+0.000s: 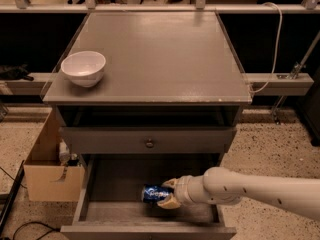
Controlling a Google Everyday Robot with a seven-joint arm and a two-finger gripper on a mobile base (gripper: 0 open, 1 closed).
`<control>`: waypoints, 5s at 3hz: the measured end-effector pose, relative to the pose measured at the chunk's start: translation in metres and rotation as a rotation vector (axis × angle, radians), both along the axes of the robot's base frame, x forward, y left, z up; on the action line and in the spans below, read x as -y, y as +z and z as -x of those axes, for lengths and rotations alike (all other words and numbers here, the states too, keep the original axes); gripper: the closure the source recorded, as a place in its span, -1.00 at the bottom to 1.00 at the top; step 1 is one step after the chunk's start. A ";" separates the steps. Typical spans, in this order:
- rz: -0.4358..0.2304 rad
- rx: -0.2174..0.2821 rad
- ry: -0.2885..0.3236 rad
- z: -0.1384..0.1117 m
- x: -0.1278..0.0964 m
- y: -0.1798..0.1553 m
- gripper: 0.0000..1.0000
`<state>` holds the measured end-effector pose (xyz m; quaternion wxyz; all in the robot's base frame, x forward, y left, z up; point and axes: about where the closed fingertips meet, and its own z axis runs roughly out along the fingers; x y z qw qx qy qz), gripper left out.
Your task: Pick pepsi can from middle drawer and place on counter
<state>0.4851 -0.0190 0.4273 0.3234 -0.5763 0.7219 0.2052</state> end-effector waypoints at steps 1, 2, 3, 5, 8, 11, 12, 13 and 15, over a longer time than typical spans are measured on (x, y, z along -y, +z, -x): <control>0.001 0.074 0.024 0.015 0.025 0.071 1.00; 0.018 0.133 0.025 0.023 0.054 0.127 1.00; 0.051 0.174 0.049 0.044 0.087 0.222 1.00; 0.074 0.235 0.064 0.057 0.089 0.255 1.00; -0.009 0.488 0.091 0.105 0.093 0.447 1.00; 0.003 0.512 0.111 0.105 0.086 0.456 1.00; 0.002 0.519 0.131 0.078 0.085 0.472 1.00; 0.042 0.456 0.078 -0.003 0.137 0.480 1.00; 0.048 0.483 0.105 -0.087 0.119 0.525 1.00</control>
Offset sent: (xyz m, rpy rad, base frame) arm -0.0311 -0.0914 0.1966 -0.0400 -0.2062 0.0186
